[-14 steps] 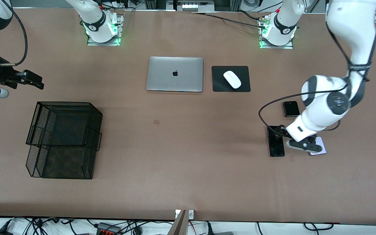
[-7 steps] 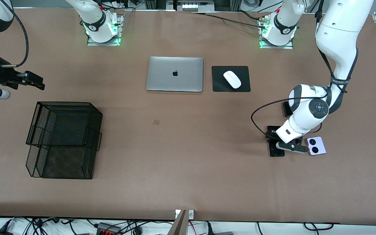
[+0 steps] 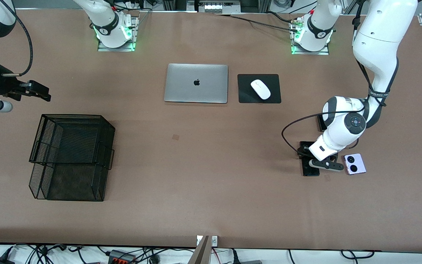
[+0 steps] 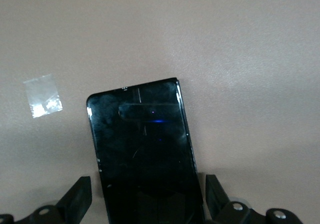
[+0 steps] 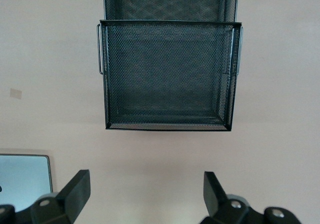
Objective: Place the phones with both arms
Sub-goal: 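Close the left gripper on the black slab phone and lift it, then set the slab phone mid-table with the left gripper while the right gripper advances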
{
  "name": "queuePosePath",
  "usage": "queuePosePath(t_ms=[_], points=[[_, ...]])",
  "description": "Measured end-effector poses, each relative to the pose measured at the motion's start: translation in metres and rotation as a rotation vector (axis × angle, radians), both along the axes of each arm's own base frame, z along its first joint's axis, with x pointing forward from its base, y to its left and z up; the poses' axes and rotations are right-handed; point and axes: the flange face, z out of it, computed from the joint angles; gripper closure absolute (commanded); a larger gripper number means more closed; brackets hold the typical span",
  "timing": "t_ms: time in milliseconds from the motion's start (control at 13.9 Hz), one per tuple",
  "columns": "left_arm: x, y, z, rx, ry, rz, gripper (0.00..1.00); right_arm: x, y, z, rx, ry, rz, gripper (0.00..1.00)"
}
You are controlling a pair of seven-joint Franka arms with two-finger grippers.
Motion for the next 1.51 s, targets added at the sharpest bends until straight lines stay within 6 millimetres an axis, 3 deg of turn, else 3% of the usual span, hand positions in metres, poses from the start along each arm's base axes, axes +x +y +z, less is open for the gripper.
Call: queuePosePath(t_ms=[144, 216, 288, 432, 720, 864, 1008, 1224, 1368, 1512], points=[[-0.002, 0.0, -0.002, -0.001, 0.005, 0.009, 0.02, 0.0, 0.0, -0.001, 0.0, 0.001, 0.0, 0.0], [-0.003, 0.0, -0.004, -0.001, 0.01, 0.01, 0.2, 0.0, 0.0, -0.001, 0.0, 0.001, 0.0, 0.0], [-0.004, -0.001, -0.006, -0.001, 0.014, 0.011, 0.44, 0.0, 0.0, -0.001, 0.0, 0.002, 0.0, 0.0], [-0.003, 0.0, -0.005, -0.003, 0.007, 0.019, 0.63, 0.0, 0.0, -0.001, 0.0, 0.002, 0.0, 0.0], [0.001, -0.009, 0.005, -0.016, -0.014, 0.023, 0.69, 0.001, 0.001, -0.004, 0.0, 0.006, 0.002, 0.0], [0.009, -0.025, 0.029, -0.031, -0.041, 0.006, 0.69, 0.002, 0.001, -0.005, 0.0, 0.008, 0.002, 0.0], [0.013, -0.061, 0.063, -0.059, -0.007, -0.002, 0.69, 0.002, 0.001, -0.005, 0.0, 0.008, 0.003, 0.0], [0.008, -0.145, 0.105, -0.114, 0.02, -0.007, 0.69, 0.002, 0.001, -0.005, 0.0, 0.008, 0.002, 0.0], [-0.005, -0.216, 0.116, -0.145, 0.014, -0.019, 0.69, 0.002, 0.001, -0.005, 0.0, 0.008, 0.003, 0.0], [-0.022, -0.294, 0.11, -0.18, 0.026, -0.011, 0.69, 0.002, 0.001, -0.005, 0.0, 0.009, 0.003, 0.0]])
